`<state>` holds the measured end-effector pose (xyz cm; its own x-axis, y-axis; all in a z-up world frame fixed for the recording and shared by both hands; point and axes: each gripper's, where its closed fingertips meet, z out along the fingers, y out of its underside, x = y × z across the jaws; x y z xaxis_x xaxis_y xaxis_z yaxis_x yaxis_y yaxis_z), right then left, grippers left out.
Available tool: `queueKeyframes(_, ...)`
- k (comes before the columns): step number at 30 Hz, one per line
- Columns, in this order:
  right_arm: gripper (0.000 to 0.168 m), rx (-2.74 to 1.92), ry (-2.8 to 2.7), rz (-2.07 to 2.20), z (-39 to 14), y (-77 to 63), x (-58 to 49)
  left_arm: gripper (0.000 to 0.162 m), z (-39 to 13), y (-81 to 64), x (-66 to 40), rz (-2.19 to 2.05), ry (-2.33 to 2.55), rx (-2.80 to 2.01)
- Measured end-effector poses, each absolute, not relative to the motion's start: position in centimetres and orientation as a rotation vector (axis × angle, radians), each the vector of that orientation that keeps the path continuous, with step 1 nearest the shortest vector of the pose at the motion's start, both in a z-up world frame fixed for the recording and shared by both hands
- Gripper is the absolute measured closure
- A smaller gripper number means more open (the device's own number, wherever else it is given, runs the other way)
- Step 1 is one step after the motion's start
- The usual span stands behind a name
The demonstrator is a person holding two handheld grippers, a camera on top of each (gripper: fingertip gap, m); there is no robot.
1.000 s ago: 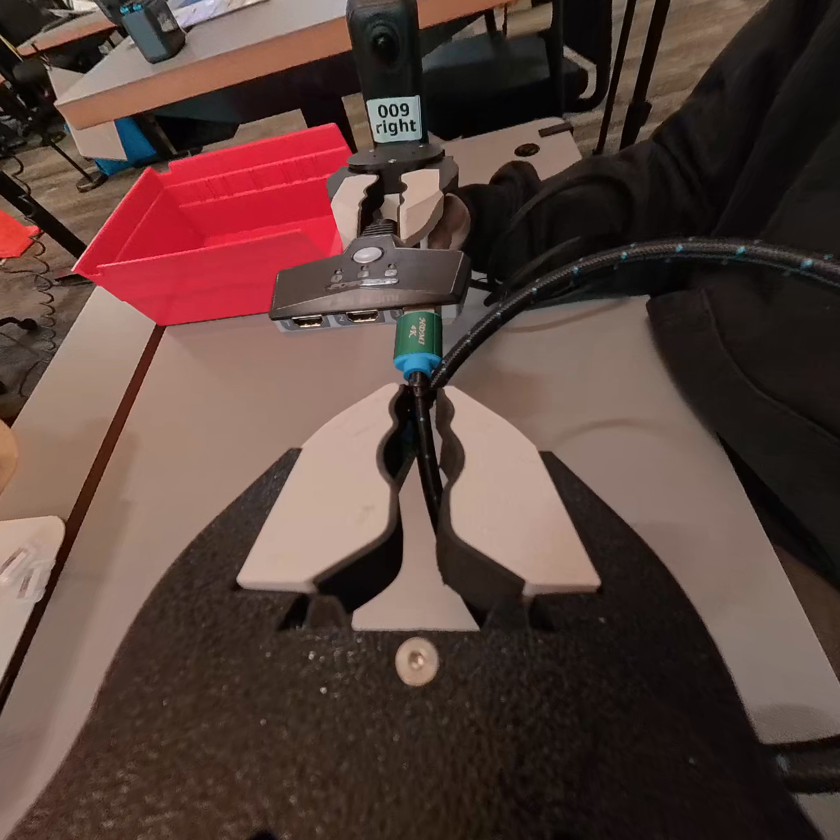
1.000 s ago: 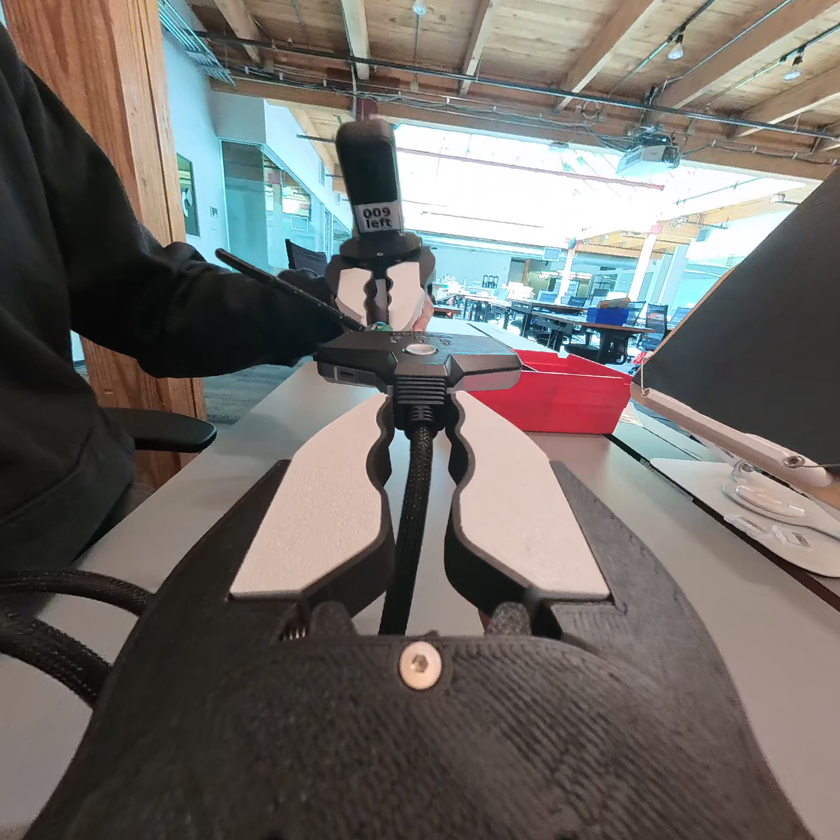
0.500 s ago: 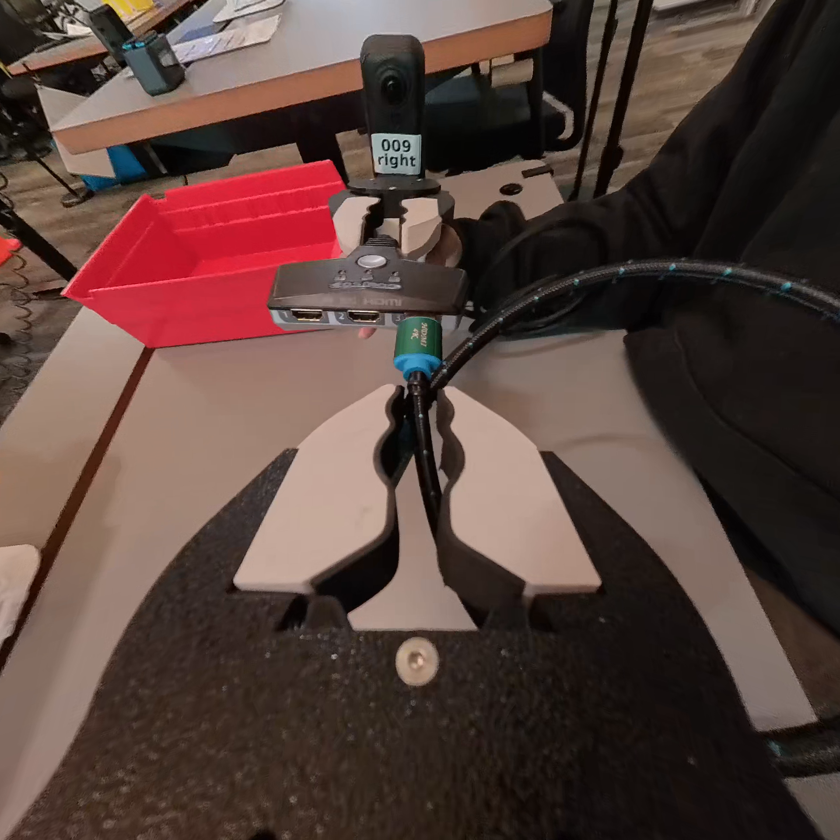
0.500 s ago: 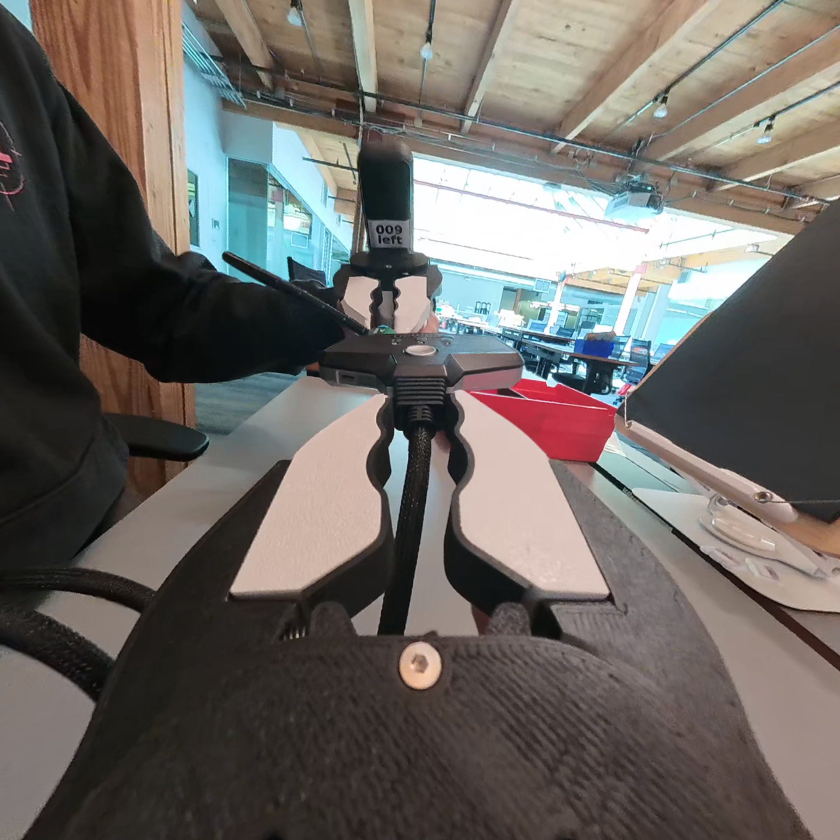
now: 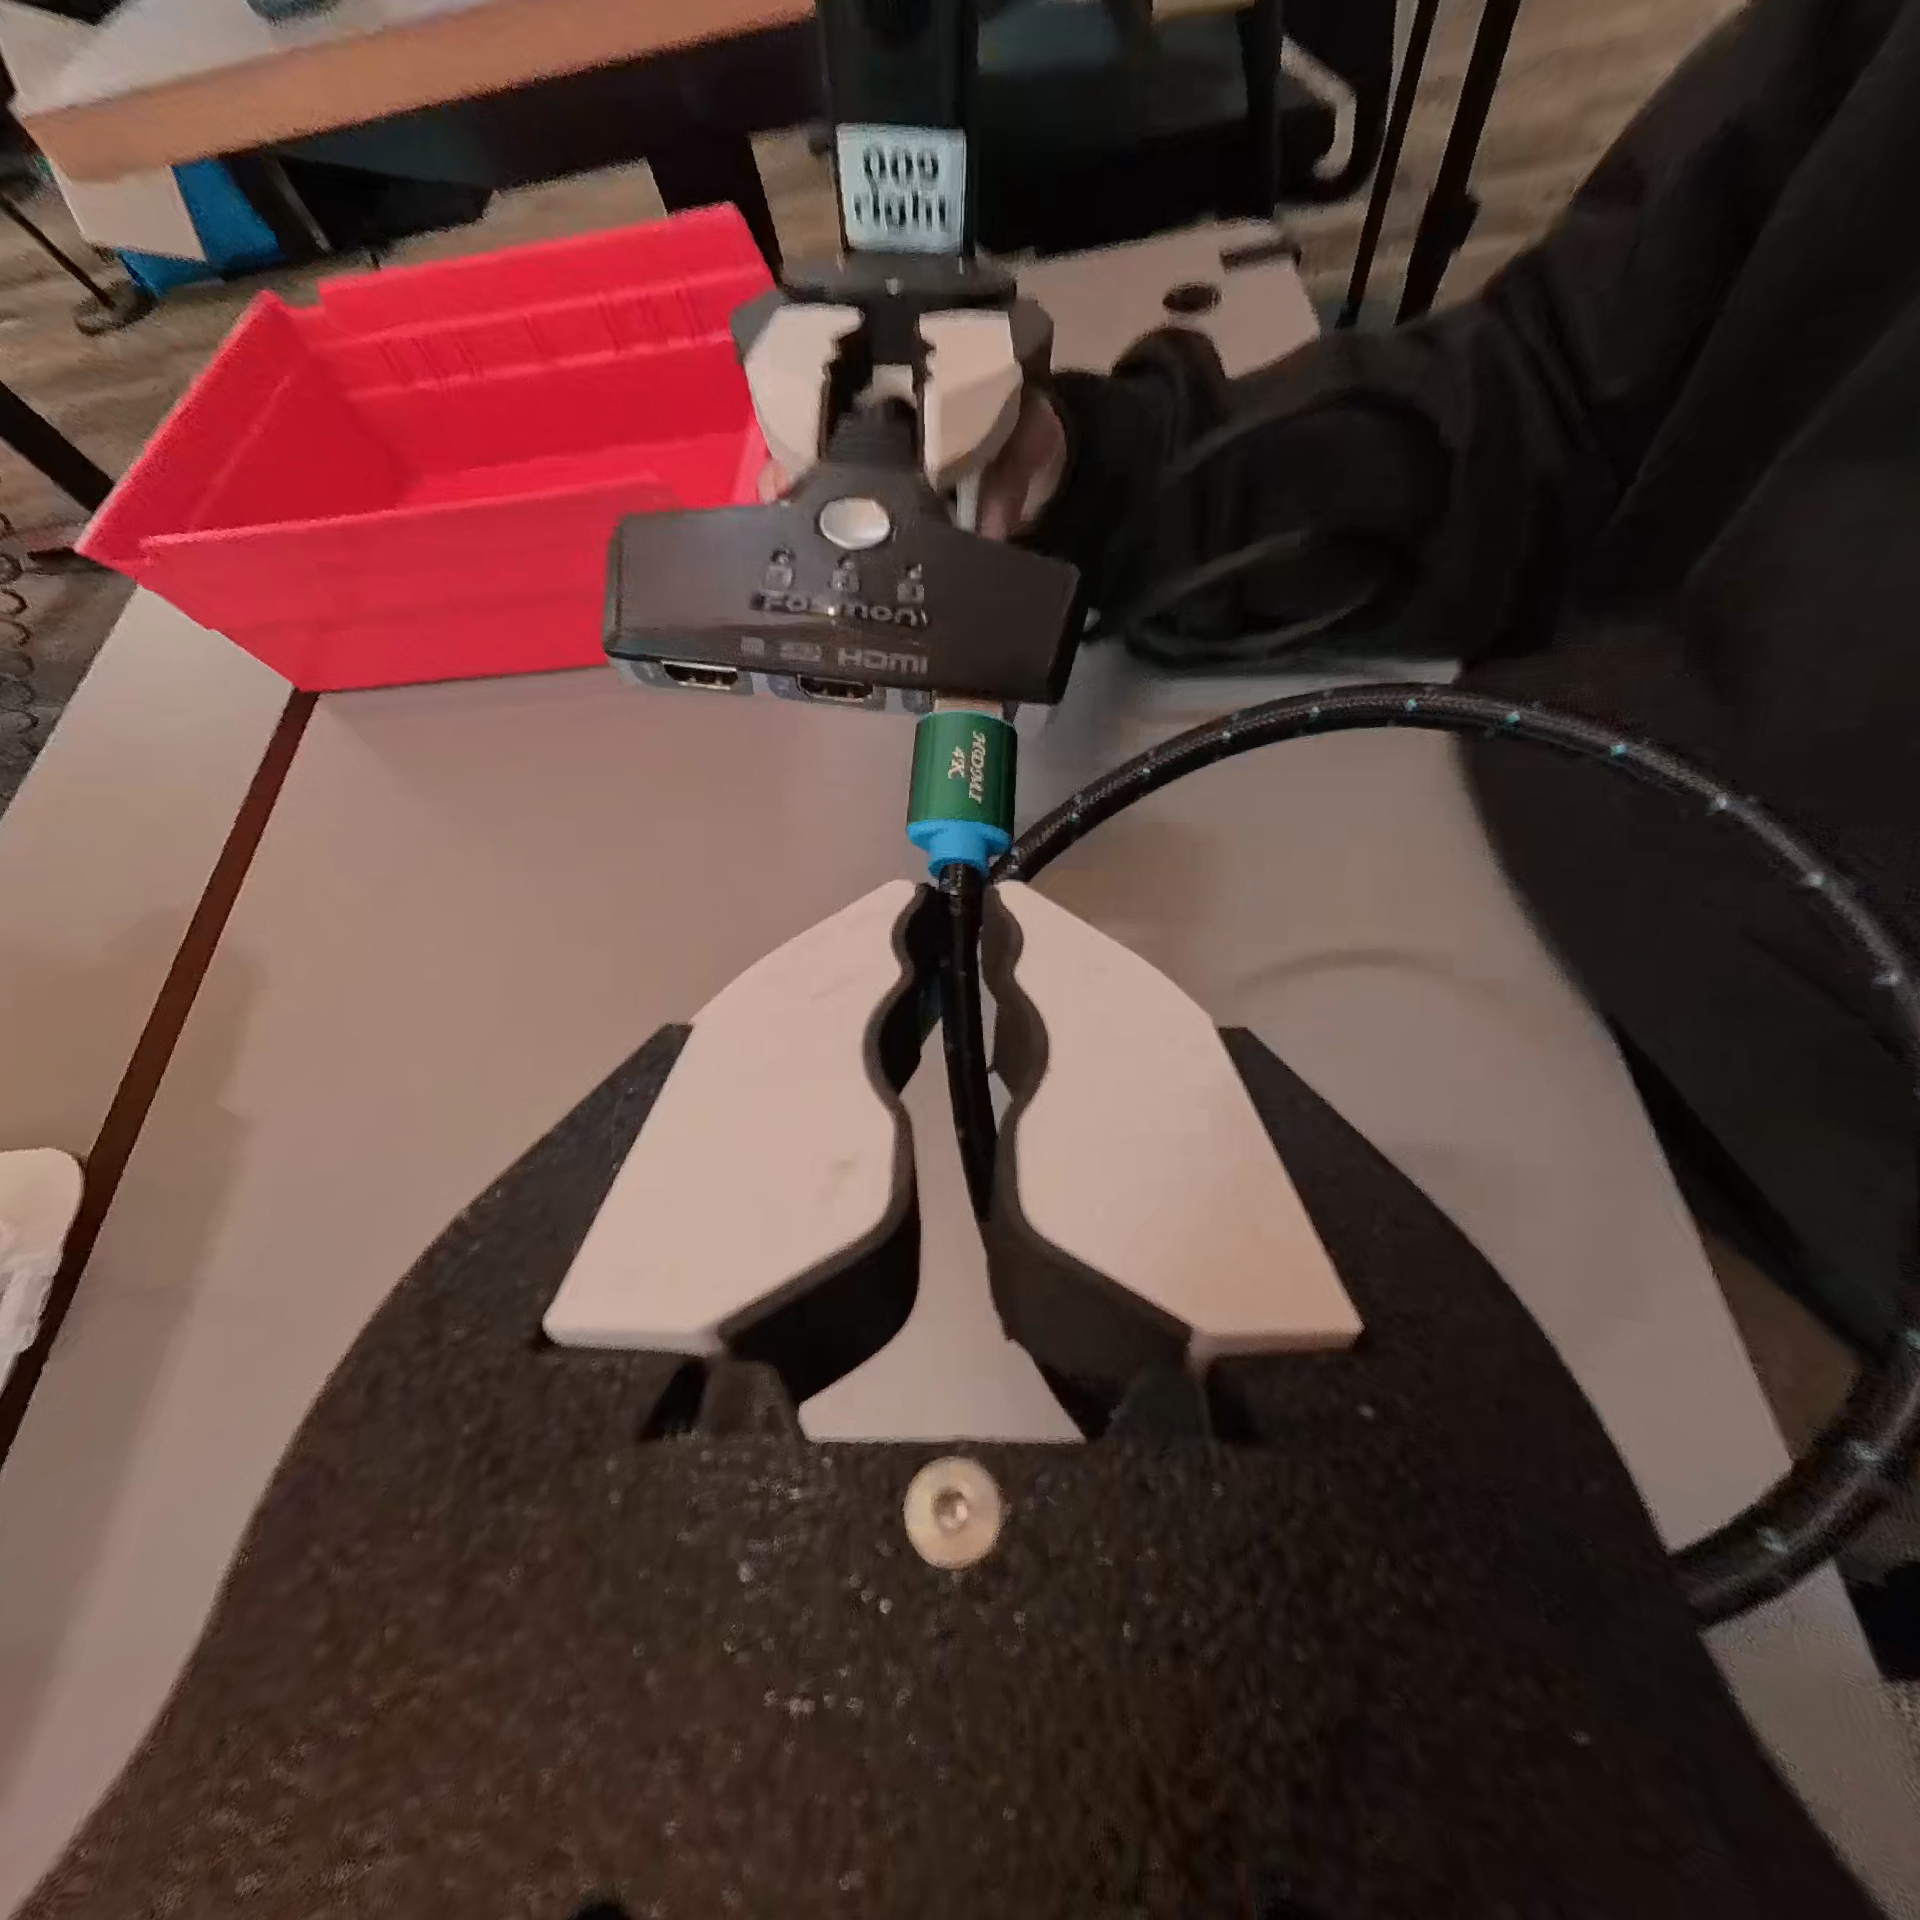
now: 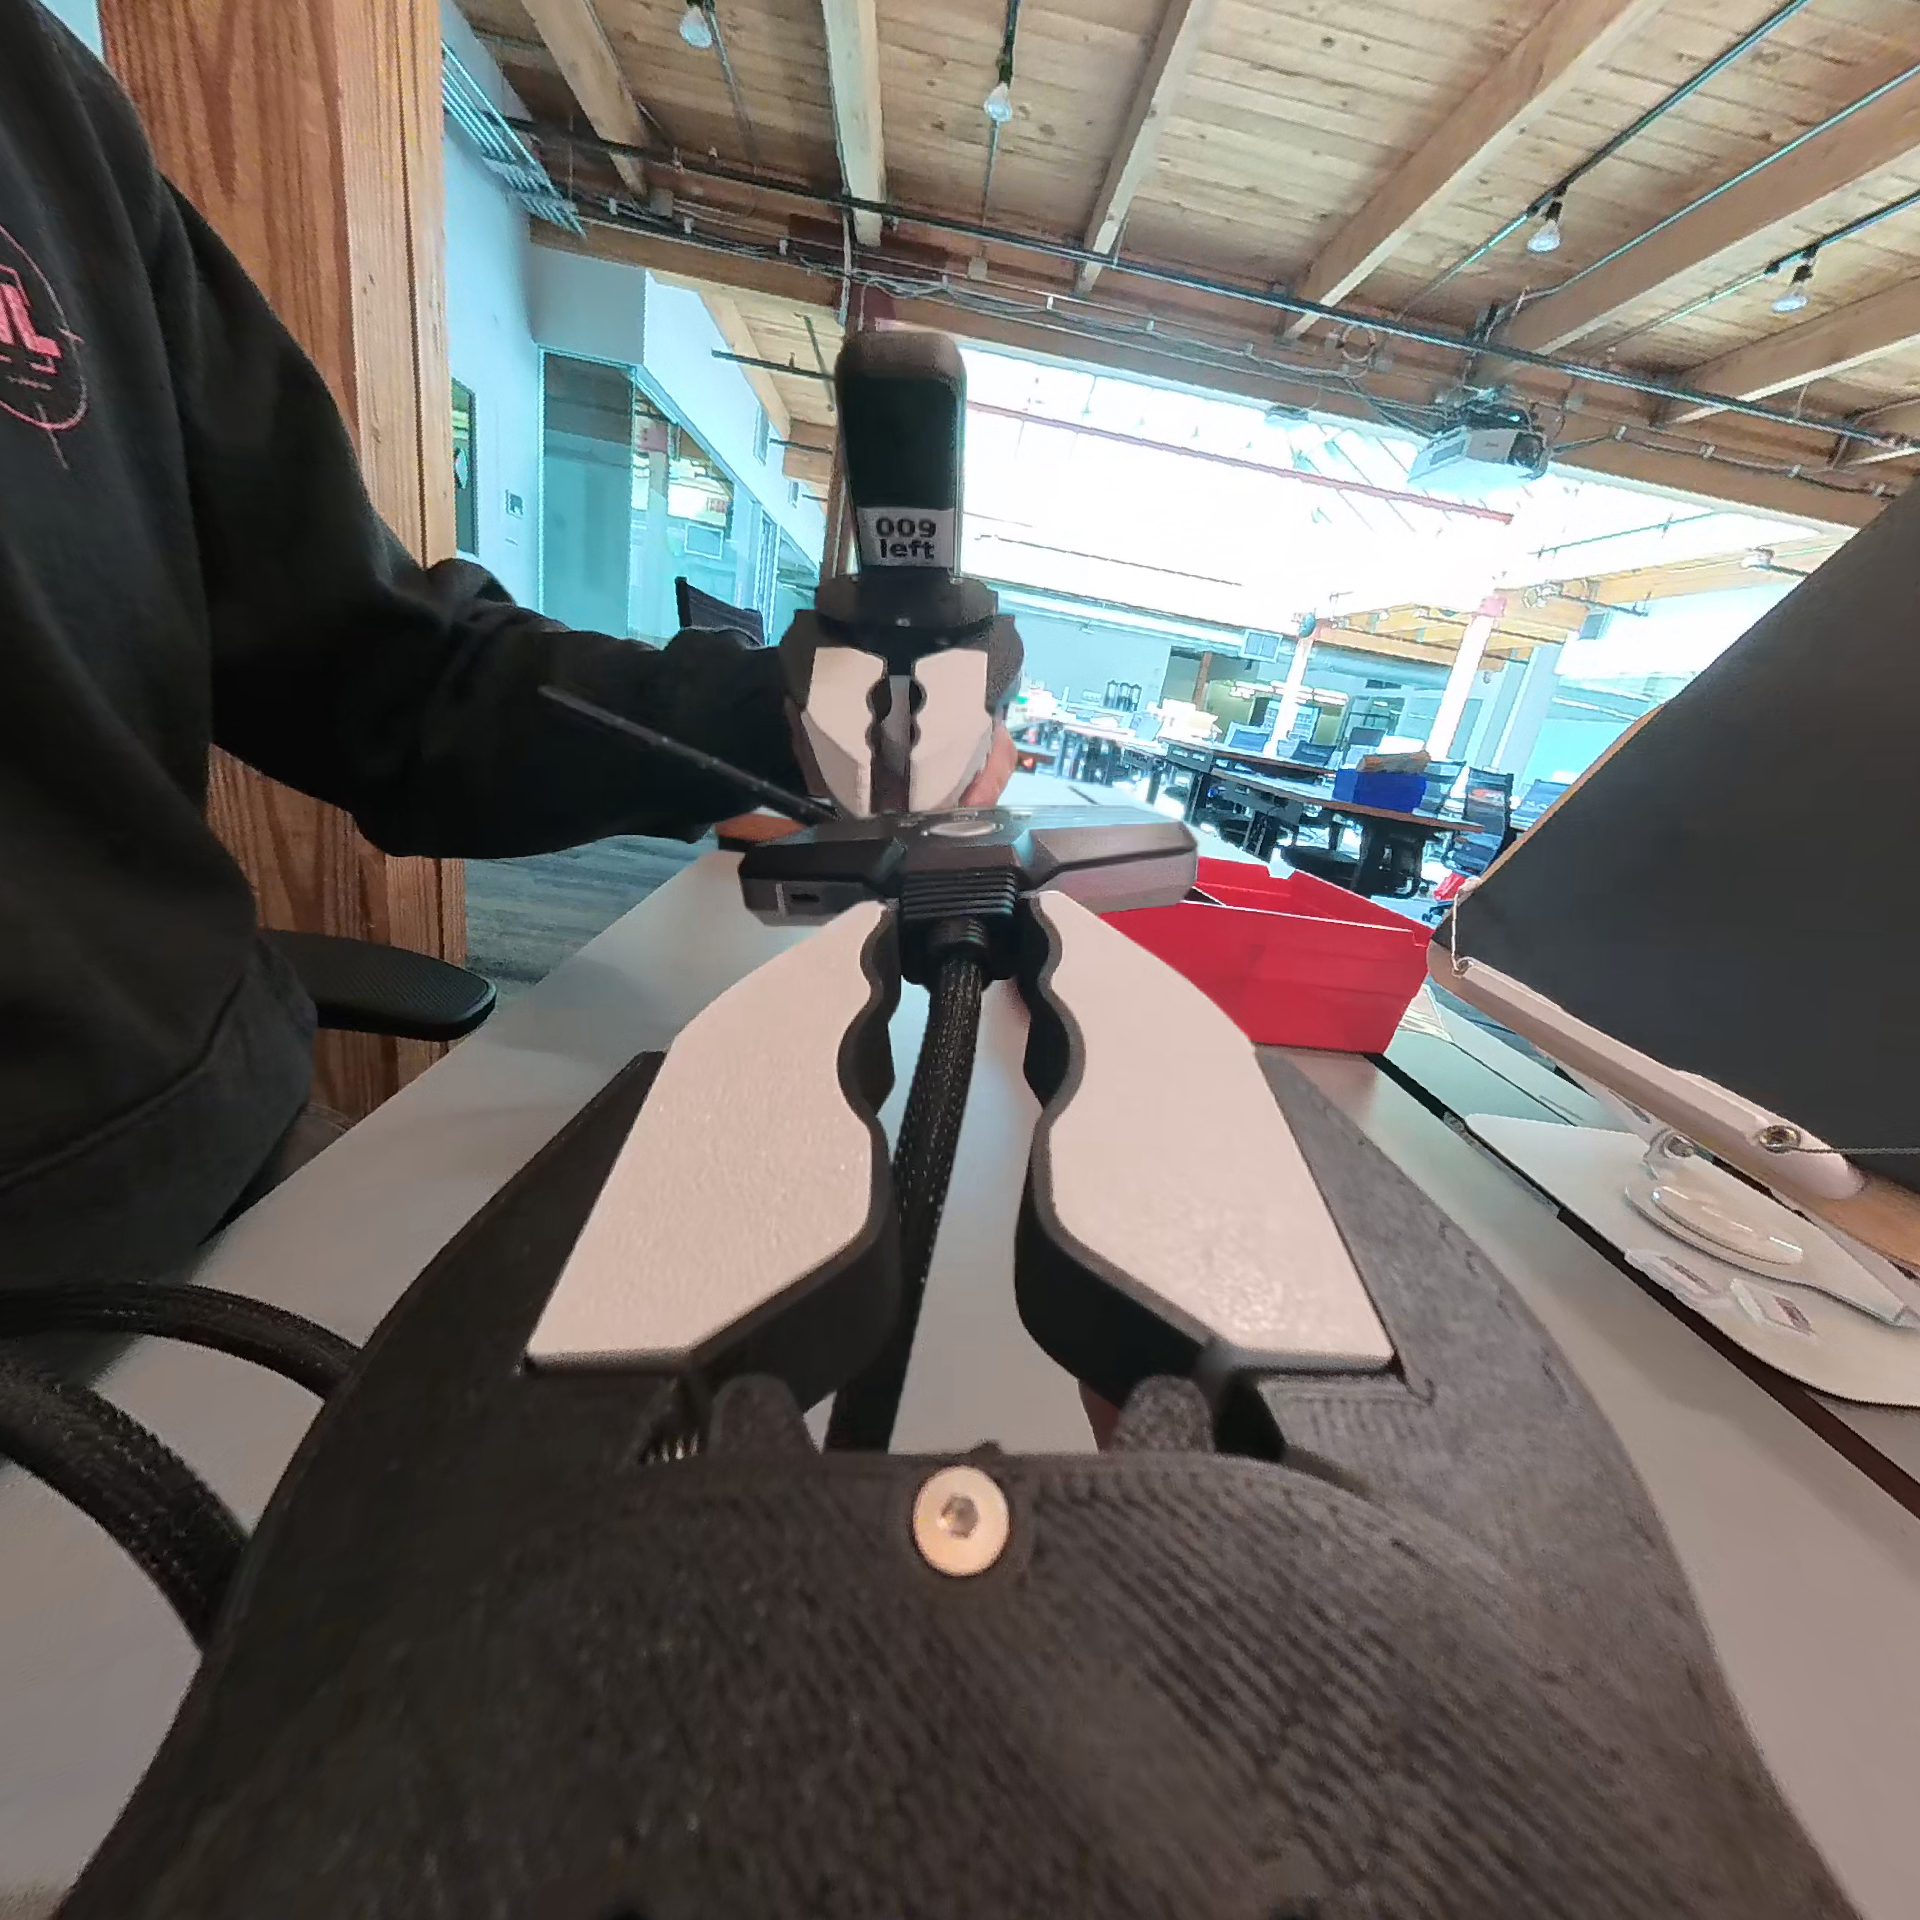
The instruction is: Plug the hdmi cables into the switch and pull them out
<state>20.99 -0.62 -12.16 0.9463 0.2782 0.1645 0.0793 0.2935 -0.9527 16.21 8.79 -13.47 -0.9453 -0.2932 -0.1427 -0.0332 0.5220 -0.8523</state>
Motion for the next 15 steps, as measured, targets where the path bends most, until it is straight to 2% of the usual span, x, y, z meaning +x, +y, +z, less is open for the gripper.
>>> queueKeyframes(7, 0.146, -1.244, -0.311, 0.143, -11.8, -0.9, 21.2, 0.157, -13.1, 8.5, 16.6, -1.374, 2.444, -0.240)
queueKeyframes(13, 0.146, -1.212, -0.298, 0.173, -11.4, -0.9, 21.0, 0.158, -12.0, 8.0, 16.3, -1.507, 2.413, -0.276)
queueKeyframes(15, 0.146, -1.322, -0.347, 0.169, -12.9, 0.7, 20.1, 0.162, -11.2, 6.2, 16.1, -1.632, 2.384, -0.258)
